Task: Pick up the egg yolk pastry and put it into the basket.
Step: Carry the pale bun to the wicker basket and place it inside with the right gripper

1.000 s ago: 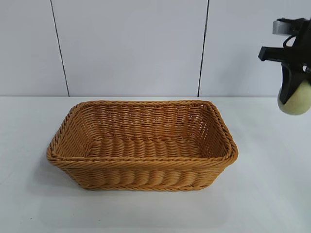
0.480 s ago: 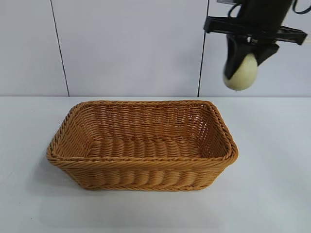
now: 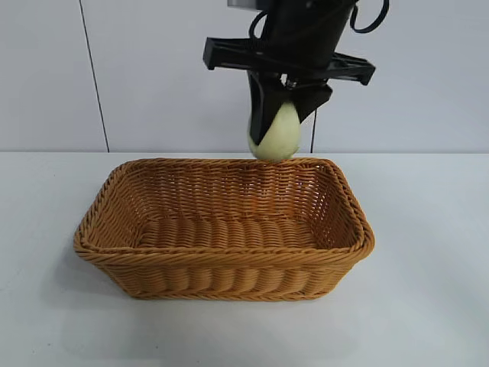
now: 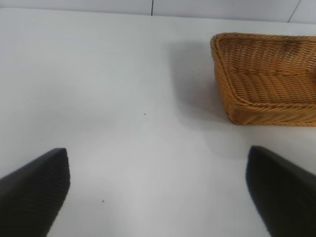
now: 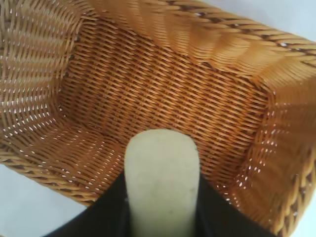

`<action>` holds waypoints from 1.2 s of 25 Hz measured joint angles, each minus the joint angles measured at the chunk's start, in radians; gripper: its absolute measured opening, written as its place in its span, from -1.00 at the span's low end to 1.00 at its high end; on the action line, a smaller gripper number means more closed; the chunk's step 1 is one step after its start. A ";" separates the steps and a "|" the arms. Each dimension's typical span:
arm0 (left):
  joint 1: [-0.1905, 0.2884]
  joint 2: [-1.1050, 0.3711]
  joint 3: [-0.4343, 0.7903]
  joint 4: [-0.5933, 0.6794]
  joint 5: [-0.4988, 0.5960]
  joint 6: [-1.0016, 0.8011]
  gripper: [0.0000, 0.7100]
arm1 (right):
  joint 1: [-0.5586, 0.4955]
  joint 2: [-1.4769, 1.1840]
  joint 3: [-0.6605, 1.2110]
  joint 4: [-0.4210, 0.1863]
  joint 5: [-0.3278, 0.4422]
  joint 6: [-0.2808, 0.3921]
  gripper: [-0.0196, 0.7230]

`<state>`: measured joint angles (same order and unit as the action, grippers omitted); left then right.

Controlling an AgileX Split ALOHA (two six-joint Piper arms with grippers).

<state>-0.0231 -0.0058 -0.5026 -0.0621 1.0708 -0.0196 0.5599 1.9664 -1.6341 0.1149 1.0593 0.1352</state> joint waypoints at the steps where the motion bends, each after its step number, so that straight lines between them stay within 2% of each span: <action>1: 0.000 0.000 0.000 0.000 -0.002 0.000 0.96 | 0.007 0.022 0.000 0.000 -0.013 0.001 -0.42; 7: 0.000 0.000 0.000 0.000 -0.002 0.000 0.96 | 0.014 0.153 0.000 0.005 -0.119 0.007 -0.42; 15: 0.000 0.000 0.000 0.000 -0.002 0.000 0.96 | 0.014 0.231 0.000 0.022 -0.141 0.012 -0.36; 17: 0.000 0.000 0.000 0.000 -0.002 0.000 0.96 | 0.014 0.231 0.000 0.023 -0.142 0.012 -0.19; 21: 0.000 0.000 0.000 0.000 -0.002 0.000 0.96 | 0.014 0.231 -0.001 0.024 -0.125 0.006 0.64; 22: 0.000 0.000 0.000 0.000 -0.002 0.000 0.96 | 0.014 0.231 -0.008 0.024 -0.110 -0.001 0.75; 25: 0.000 0.000 0.000 0.000 -0.002 0.000 0.96 | 0.014 0.231 -0.054 0.023 -0.037 -0.011 0.88; 30: 0.000 0.000 0.000 0.000 -0.002 0.000 0.96 | 0.014 0.231 -0.212 -0.012 0.111 -0.012 0.91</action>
<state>-0.0231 -0.0058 -0.5026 -0.0621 1.0688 -0.0196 0.5740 2.1979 -1.8464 0.1030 1.1704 0.1232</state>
